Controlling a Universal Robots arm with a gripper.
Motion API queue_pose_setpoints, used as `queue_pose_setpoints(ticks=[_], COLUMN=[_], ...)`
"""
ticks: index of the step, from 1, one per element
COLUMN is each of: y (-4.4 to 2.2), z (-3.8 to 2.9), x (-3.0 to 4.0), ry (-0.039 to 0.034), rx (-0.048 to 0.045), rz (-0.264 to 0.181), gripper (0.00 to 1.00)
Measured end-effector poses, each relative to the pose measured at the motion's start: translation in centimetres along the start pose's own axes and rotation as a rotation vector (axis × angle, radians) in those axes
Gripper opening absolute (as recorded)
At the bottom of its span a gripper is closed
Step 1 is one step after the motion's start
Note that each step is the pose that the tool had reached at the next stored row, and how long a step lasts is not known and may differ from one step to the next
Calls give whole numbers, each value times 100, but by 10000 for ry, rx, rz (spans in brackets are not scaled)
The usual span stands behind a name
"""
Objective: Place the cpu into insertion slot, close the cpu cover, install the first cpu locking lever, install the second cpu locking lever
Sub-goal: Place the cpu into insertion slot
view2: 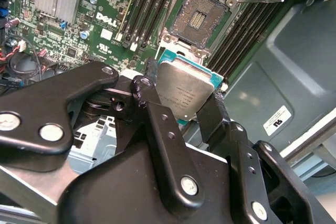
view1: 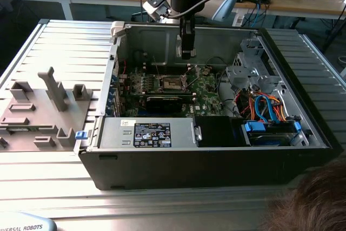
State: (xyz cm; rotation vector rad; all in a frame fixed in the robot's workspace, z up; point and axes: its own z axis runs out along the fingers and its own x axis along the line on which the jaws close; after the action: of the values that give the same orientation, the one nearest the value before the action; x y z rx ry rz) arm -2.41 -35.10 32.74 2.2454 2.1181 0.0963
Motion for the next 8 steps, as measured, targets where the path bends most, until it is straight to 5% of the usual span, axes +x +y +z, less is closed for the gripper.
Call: queue_pose_setpoints(ticks=[8], y=[-1], z=[16], x=[0], ry=[-1], rx=[1], rz=[0], gripper=[54])
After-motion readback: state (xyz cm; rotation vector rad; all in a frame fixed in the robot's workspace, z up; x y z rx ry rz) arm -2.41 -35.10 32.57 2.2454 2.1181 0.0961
